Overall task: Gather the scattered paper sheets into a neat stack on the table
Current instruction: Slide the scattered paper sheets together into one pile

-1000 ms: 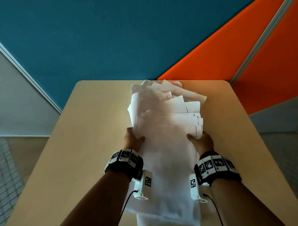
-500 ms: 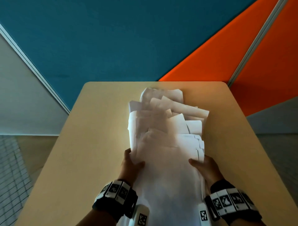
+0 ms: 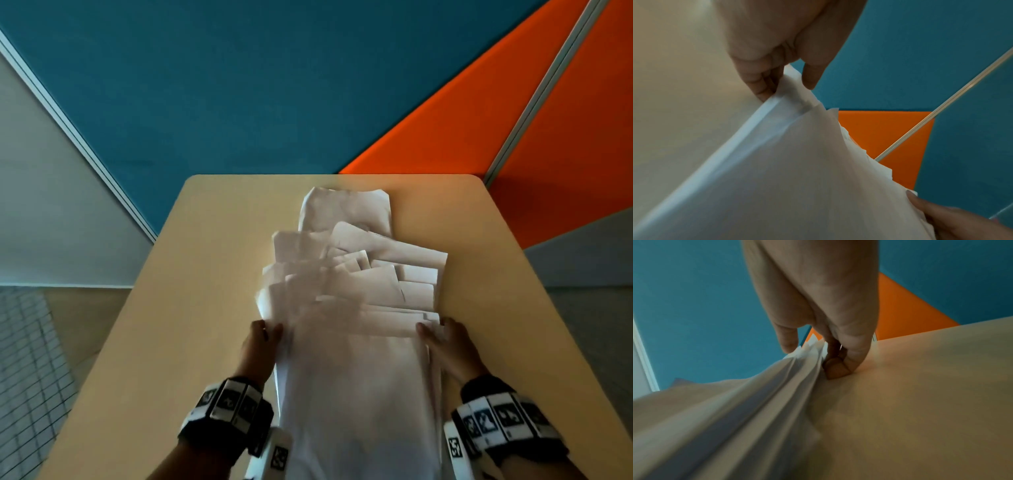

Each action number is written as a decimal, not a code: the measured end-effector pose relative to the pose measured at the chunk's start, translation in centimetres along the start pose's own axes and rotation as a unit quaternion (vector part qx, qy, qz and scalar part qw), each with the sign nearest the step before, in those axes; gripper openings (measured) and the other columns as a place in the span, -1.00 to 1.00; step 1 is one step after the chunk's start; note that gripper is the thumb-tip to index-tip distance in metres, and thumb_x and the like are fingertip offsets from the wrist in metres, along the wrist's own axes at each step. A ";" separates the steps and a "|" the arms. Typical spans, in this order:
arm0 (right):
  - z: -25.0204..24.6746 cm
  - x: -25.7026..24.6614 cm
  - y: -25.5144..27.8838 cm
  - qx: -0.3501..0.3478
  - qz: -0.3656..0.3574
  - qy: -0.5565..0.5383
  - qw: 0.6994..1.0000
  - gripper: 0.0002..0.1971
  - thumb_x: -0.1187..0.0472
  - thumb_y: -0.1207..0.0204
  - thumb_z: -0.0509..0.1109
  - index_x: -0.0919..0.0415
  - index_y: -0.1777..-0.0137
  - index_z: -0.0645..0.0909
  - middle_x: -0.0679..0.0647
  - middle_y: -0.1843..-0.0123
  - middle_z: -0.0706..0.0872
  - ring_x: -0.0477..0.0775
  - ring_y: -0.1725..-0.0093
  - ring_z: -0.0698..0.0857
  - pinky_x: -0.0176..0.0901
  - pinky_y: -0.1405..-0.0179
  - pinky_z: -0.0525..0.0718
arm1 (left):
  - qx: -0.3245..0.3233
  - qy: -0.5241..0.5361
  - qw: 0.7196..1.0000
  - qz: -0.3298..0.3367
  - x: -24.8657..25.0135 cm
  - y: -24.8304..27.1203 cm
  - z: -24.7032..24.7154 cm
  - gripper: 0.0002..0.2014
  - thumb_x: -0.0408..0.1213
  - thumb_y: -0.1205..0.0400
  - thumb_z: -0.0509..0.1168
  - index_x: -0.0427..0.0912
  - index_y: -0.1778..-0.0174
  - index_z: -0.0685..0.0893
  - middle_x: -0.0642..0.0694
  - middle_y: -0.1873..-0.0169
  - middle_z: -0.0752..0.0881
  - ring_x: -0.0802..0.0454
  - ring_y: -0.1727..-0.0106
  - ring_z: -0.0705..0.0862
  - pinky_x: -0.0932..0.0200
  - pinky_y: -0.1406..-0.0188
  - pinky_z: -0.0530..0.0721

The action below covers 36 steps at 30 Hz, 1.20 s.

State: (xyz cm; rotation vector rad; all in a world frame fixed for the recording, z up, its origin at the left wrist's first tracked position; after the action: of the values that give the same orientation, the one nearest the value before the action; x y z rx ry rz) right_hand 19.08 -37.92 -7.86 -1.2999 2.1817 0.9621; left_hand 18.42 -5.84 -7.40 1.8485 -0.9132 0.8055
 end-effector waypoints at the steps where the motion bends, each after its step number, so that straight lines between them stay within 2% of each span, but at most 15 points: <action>1: 0.0 -0.5 -0.5 0.001 0.010 0.007 1.000 -0.42 0.02 -0.52 0.34 0.43 -0.39 0.38 0.39 -0.36 0.49 0.34 -0.35 0.51 0.03 -0.30 0.47 | 0.004 -0.004 1.000 -0.001 0.6 -0.7 0.2 -0.71 -0.30 -0.65 0.18 -0.03 0.39 0.32 -0.20 0.19 0.54 -0.26 -0.04 0.59 0.09 0.06 0.40; 4: 0.5 -2.0 -1.7 0.017 0.026 0.025 0.999 -0.35 0.03 -0.52 0.33 0.47 -0.44 0.28 0.43 -0.44 0.40 0.38 -0.43 0.43 0.07 -0.42 0.39 | 0.017 -0.018 1.000 -0.003 2.9 -2.1 0.7 -0.63 -0.38 -0.67 0.10 -0.06 0.45 0.21 -0.48 -0.10 0.59 -0.34 -0.18 0.58 -0.07 -0.05 0.47; 6: 1.1 -2.8 -2.3 0.015 0.011 0.026 0.999 -0.32 0.03 -0.51 0.35 0.45 -0.47 0.24 0.42 -0.47 0.39 0.37 -0.45 0.41 0.09 -0.47 0.37 | 0.021 -0.029 0.999 -0.005 3.7 -3.0 1.0 -0.73 -0.41 -0.67 0.07 -0.19 0.37 0.25 -0.64 -0.21 0.54 -0.46 -0.24 0.54 -0.13 -0.12 0.46; 10: 2.2 -4.0 -2.6 -0.026 -0.050 0.013 0.998 -0.30 0.12 -0.49 0.38 0.28 -0.55 0.15 0.31 -0.54 0.35 0.30 -0.51 0.36 0.10 -0.52 0.31 | 0.014 -0.053 0.998 -0.018 4.6 -4.2 1.9 -0.87 -0.37 -0.68 0.06 -0.35 -0.01 0.24 -0.64 -0.29 0.50 -0.45 -0.29 0.51 -0.05 -0.06 0.45; 13: 1.5 -3.8 -2.5 -0.044 -0.063 -0.035 0.996 -0.45 0.20 -0.54 0.33 0.30 -0.49 0.27 0.28 -0.47 0.46 0.25 -0.46 0.45 0.02 -0.43 0.38 | 0.023 -0.047 0.998 -0.030 4.7 -5.4 1.4 -0.49 -0.35 -0.69 0.07 -0.53 -0.48 0.08 -0.60 -0.39 0.43 -0.42 -0.40 0.45 -0.06 -0.27 0.43; 14: 0.8 -3.4 -2.6 -0.027 -0.053 -0.060 0.996 -0.52 0.22 -0.55 0.32 0.32 -0.44 0.33 0.30 -0.43 0.51 0.26 -0.40 0.50 0.01 -0.37 0.42 | 0.037 -0.042 0.998 -0.032 4.7 -5.6 0.9 -0.50 -0.37 -0.68 0.09 -0.53 -0.47 0.12 -0.59 -0.39 0.44 -0.42 -0.40 0.45 -0.08 -0.29 0.43; 16: -0.6 -2.3 -3.0 0.032 -0.025 -0.081 0.996 -0.58 0.25 -0.55 0.31 0.38 -0.38 0.41 0.36 -0.34 0.57 0.30 -0.31 0.55 0.01 -0.29 0.47 | 0.066 -0.021 0.997 -0.028 4.3 -5.8 0.1 -0.80 -0.42 -0.65 0.13 -0.42 -0.13 0.31 -0.57 -0.33 0.50 -0.41 -0.33 0.51 -0.12 -0.24 0.47; 18: -1.0 -1.9 -3.3 0.049 -0.014 -0.075 0.996 -0.62 0.29 -0.56 0.29 0.45 -0.33 0.45 0.33 -0.20 0.61 0.31 -0.23 0.58 0.02 -0.23 0.49 | 0.076 -0.007 0.997 -0.020 4.4 -5.6 0.0 -0.83 -0.45 -0.63 0.15 -0.28 0.03 0.24 -0.57 -0.27 0.53 -0.40 -0.27 0.54 -0.12 -0.17 0.50; 20: 0.1 -2.7 -3.4 0.009 -0.031 -0.081 0.996 -0.65 0.30 -0.56 0.27 0.45 -0.30 0.47 0.31 -0.12 0.63 0.26 -0.13 0.62 0.07 -0.19 0.55 | 0.049 -0.011 0.999 -0.003 4.8 -5.6 0.9 -0.86 -0.44 -0.64 0.14 -0.25 0.00 0.27 -0.58 -0.27 0.53 -0.41 -0.28 0.53 -0.09 -0.16 0.48; 24: 2.1 -4.6 -3.8 -0.026 -0.076 -0.010 0.997 -0.44 0.18 -0.53 0.29 0.29 -0.50 0.26 0.37 -0.46 0.44 0.33 -0.45 0.43 0.23 -0.52 0.35 | -0.009 -0.015 1.000 0.026 6.5 -6.0 2.8 -0.68 -0.38 -0.67 0.07 -0.27 -0.35 0.31 -0.55 -0.29 0.53 -0.38 -0.27 0.55 -0.04 -0.18 0.50; 27: 3.4 -5.5 -3.4 -0.086 -0.114 0.111 0.983 -0.36 0.15 -0.56 0.27 0.14 -0.59 0.07 0.28 -0.54 0.31 0.33 -0.48 0.36 0.14 -0.53 0.29 | -0.029 -0.012 0.997 0.066 7.3 -6.5 3.3 -0.53 -0.39 -0.65 0.09 -0.22 -0.49 0.16 -0.55 -0.27 0.53 -0.42 -0.20 0.58 -0.05 -0.09 0.51; 29: 4.1 -6.1 -2.5 -0.119 -0.159 0.201 0.959 -0.30 0.09 -0.56 0.27 0.08 -0.61 -0.02 0.24 -0.54 0.26 0.33 -0.45 0.36 0.10 -0.48 0.30 | -0.069 -0.044 0.992 0.096 7.7 -6.3 4.0 -0.44 -0.39 -0.64 0.13 -0.15 -0.54 0.09 -0.49 -0.34 0.44 -0.40 -0.24 0.55 -0.09 -0.18 0.53; 31: 4.2 -6.1 -2.4 -0.123 -0.173 0.211 0.954 -0.25 0.08 -0.54 0.31 0.09 -0.61 -0.05 0.21 -0.57 0.21 0.30 -0.48 0.32 0.09 -0.50 0.26 | -0.083 -0.083 0.986 0.118 7.6 -6.1 4.5 -0.33 -0.38 -0.61 0.20 -0.12 -0.58 0.02 -0.44 -0.39 0.35 -0.38 -0.33 0.48 -0.16 -0.34 0.46; 34: 2.0 -4.7 -3.3 -0.028 -0.096 0.101 0.990 -0.27 0.17 -0.43 0.45 0.24 -0.54 0.19 0.33 -0.48 0.35 0.35 -0.45 0.37 0.15 -0.47 0.34 | -0.011 -0.032 0.997 0.068 6.0 -6.8 2.4 -0.24 -0.39 -0.56 0.30 -0.28 -0.56 -0.04 -0.55 -0.35 0.44 -0.43 -0.34 0.50 -0.18 -0.38 0.43; 36: 0.1 -2.9 -3.2 0.017 -0.026 0.084 0.996 -0.43 0.17 -0.39 0.48 0.42 -0.32 0.41 0.43 -0.30 0.50 0.37 -0.32 0.49 0.07 -0.27 0.47 | 0.023 -0.026 0.999 0.025 3.8 -7.0 0.3 -0.42 -0.35 -0.56 0.31 -0.40 -0.41 0.18 -0.59 -0.15 0.62 -0.45 -0.18 0.63 -0.22 -0.25 0.54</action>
State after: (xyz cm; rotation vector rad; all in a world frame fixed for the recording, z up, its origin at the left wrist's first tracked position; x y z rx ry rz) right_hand 23.25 -37.12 -7.15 -1.4609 2.2651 0.8184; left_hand 26.34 -4.81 -7.37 1.8998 -0.9839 0.8180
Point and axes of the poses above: each hand's wrist, its own y-axis away from the middle knuckle, its own z-axis out of the palm, x = y × z, the point moved 5 cm from there along -y, towards the middle knuckle
